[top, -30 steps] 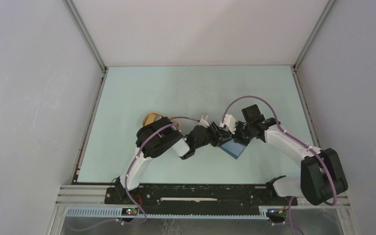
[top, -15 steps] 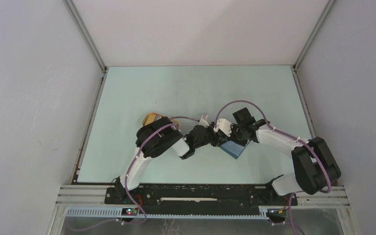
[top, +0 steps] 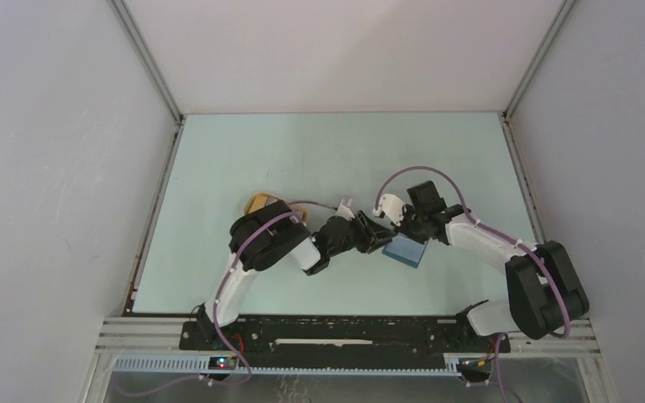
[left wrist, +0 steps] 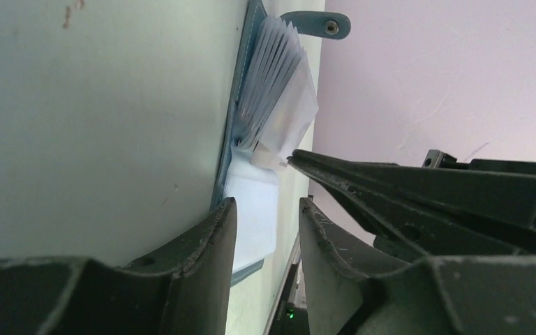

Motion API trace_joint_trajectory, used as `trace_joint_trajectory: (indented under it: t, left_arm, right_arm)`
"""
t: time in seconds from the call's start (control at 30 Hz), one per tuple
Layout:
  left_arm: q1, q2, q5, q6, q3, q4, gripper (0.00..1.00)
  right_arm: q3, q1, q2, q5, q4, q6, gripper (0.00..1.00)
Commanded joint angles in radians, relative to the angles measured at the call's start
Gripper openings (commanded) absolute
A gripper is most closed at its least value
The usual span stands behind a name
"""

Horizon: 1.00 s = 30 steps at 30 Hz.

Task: Put the credit cards into the card holder
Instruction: Insert the credit card into the card holder, then close the card holder at the center of the board.

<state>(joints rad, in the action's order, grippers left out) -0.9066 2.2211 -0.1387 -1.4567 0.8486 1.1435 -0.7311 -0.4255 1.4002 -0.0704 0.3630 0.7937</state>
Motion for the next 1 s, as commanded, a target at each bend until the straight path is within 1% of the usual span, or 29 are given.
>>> trace_joint_trajectory:
  t: [0.0, 0.07, 0.17, 0.27, 0.33, 0.4, 0.43, 0.47, 0.5, 0.53, 0.57, 0.6, 0.63, 0.67, 0.73, 0.8, 0.9, 0.97]
  left_arm:
    - [0.003, -0.087, 0.001, 0.055, -0.065, 0.012, 0.44]
    - [-0.003, -0.124, -0.002, 0.083, -0.092, 0.015, 0.43]
    - [-0.016, -0.196, -0.005, 0.151, -0.138, -0.002, 0.42]
    - [-0.041, -0.288, 0.003, 0.247, -0.206, -0.026, 0.42]
    - [-0.057, -0.35, 0.015, 0.315, -0.265, -0.018, 0.42]
    - [-0.066, -0.424, 0.029, 0.398, -0.325, -0.013, 0.41]
    - [-0.067, -0.469, 0.038, 0.451, -0.354, -0.023, 0.41]
    - [-0.067, -0.519, 0.058, 0.507, -0.378, -0.052, 0.41]
    - [-0.068, -0.577, 0.083, 0.564, -0.397, -0.096, 0.41]
    - [-0.068, -0.633, 0.111, 0.628, -0.404, -0.168, 0.41]
    - [-0.068, -0.698, 0.131, 0.688, -0.4, -0.258, 0.42]
    - [-0.069, -0.759, 0.171, 0.752, -0.389, -0.354, 0.42]
    - [-0.072, -0.818, 0.201, 0.816, -0.375, -0.451, 0.43]
    - [-0.078, -0.881, 0.231, 0.897, -0.357, -0.568, 0.43]
    - [-0.092, -0.991, 0.298, 1.025, -0.321, -0.718, 0.45]
    - [-0.098, -1.105, 0.364, 1.133, -0.296, -0.825, 0.46]
    - [-0.098, -1.24, 0.448, 1.252, -0.298, -0.886, 0.47]
    - [-0.099, -1.32, 0.505, 1.31, -0.329, -0.865, 0.54]
  right_arm:
    - [-0.008, 0.029, -0.085, -0.164, 0.044, -0.01, 0.04]
    - [-0.013, 0.042, -0.128, -0.237, 0.079, -0.004, 0.05]
    - [-0.025, 0.076, -0.195, -0.342, 0.127, 0.006, 0.11]
    - [-0.047, 0.127, -0.268, -0.453, 0.189, 0.034, 0.19]
    - [-0.053, 0.161, -0.325, -0.515, 0.215, 0.055, 0.27]
    - [-0.053, 0.193, -0.398, -0.561, 0.221, 0.067, 0.4]
    - [-0.052, 0.203, -0.425, -0.569, 0.217, 0.069, 0.49]
    - [-0.051, 0.211, -0.449, -0.569, 0.202, 0.054, 0.59]
    - [-0.052, 0.218, -0.466, -0.572, 0.196, 0.042, 0.73]
    - [-0.052, 0.222, -0.478, -0.577, 0.199, 0.055, 0.8]
    - [-0.052, 0.223, -0.482, -0.583, 0.203, 0.066, 0.92]
    - [-0.06, 0.224, -0.478, -0.596, 0.214, 0.07, 0.96]
    - [-0.074, 0.222, -0.469, -0.614, 0.24, 0.077, 0.98]
    - [-0.096, 0.223, -0.454, -0.634, 0.269, 0.084, 0.99]
    - [-0.152, 0.223, -0.417, -0.67, 0.322, 0.072, 0.99]
    - [-0.193, 0.222, -0.386, -0.682, 0.342, 0.061, 0.99]
    - [-0.206, 0.204, -0.35, -0.648, 0.32, 0.072, 0.99]
    - [-0.206, 0.157, -0.318, -0.566, 0.31, 0.075, 0.99]
